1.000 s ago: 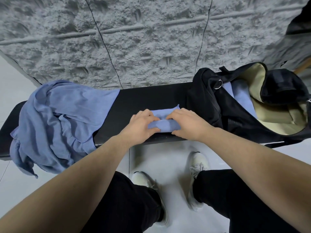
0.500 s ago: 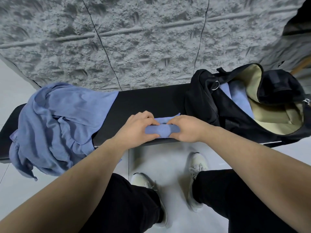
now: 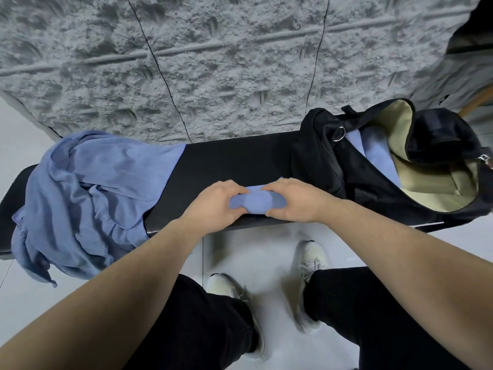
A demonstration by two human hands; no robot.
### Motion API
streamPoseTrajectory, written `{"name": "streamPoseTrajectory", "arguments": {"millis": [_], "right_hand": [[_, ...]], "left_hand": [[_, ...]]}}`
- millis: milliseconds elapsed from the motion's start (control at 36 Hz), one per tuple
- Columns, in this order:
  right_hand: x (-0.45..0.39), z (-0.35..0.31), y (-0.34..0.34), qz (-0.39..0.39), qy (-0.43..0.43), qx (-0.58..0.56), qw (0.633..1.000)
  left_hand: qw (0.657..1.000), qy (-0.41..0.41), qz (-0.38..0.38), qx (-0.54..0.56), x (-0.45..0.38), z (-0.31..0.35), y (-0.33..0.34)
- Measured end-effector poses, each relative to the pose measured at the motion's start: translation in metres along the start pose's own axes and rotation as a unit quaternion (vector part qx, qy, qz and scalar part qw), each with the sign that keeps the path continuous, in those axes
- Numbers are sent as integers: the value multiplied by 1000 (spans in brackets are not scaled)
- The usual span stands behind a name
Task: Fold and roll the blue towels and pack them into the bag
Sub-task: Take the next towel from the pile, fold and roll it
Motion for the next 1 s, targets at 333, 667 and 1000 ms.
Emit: {"name": "streamPoseTrajectory", "arguments": {"millis": [333,667,1000], "right_hand": [[-2,-11,-5,99,-63,103,988],[-16,0,2,49,-45,23,998],[-13,0,0,56,-7,74,996]], "left_hand": [[997,-32,-10,-64,-3,-2,4],[992,17,0,-128,0,0,0],[952,-11,75,-297,-14,13,-1]]}}
Point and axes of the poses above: each hand's wrist, its own x-axis away from the middle knuckle, its own y-axis out of the palm, z = x × y, the point moved 5 cm from there along -x, towards the middle knuckle, and after that the axes turned 8 degrees about y, right-handed, at the moved point
